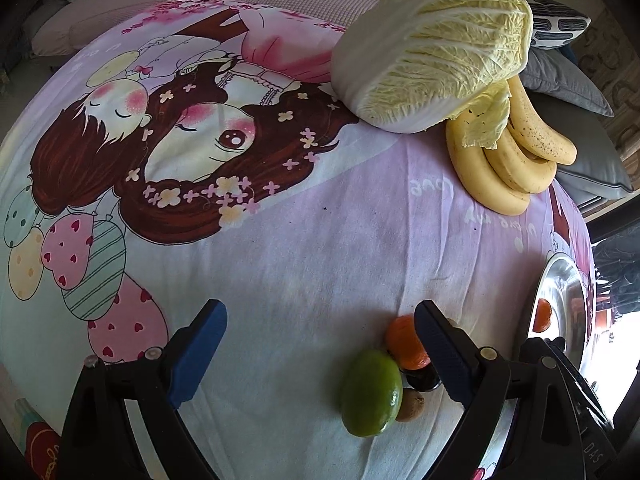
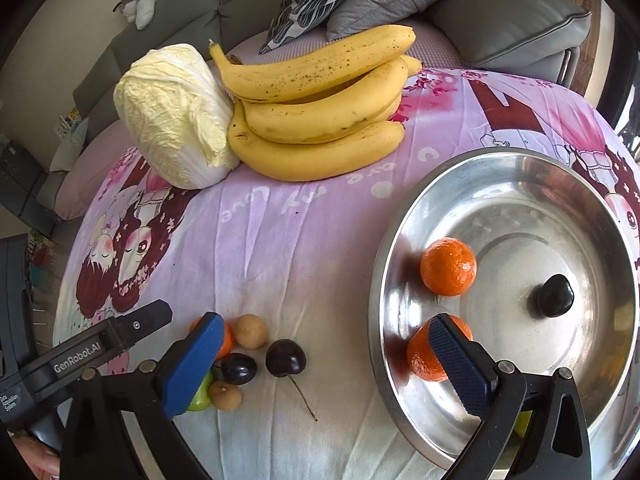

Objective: Organize fruits
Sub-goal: 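Withdraw both tools from the bowl toward the remaining fruits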

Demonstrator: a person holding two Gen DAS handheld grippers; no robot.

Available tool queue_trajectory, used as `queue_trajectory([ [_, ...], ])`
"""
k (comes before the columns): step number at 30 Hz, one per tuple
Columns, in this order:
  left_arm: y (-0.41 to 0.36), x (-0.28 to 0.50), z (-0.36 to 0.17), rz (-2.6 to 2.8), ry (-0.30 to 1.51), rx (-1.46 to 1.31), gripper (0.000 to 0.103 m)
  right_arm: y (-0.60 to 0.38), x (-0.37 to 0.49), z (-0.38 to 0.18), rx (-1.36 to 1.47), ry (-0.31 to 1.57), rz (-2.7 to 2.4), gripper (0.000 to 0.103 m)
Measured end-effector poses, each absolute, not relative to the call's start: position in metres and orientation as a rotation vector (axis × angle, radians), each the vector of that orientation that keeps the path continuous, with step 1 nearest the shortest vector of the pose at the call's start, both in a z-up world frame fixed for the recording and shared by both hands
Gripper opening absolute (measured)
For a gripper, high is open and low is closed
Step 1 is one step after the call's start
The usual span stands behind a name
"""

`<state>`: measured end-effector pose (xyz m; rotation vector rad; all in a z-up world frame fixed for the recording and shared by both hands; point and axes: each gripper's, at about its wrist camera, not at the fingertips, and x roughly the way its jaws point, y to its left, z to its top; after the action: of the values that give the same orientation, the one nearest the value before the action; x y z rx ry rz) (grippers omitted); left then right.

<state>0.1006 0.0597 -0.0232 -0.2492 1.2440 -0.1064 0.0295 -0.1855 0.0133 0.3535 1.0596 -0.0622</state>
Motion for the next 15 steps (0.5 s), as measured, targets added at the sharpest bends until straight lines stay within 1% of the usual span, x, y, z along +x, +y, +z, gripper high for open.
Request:
queue_trajectory([
  [6,0.078,0.085,-0.026,-0.12,1.256,-0.289,0.095,-0.169,0.023,0.007,0.31,1.076,-0.022,0.103],
  [15,0.071,0.075,-0.02,-0.164,1.286,-0.263,0.095,-0.166,0.017,0.008,0.301,1.093,0.007,0.103],
])
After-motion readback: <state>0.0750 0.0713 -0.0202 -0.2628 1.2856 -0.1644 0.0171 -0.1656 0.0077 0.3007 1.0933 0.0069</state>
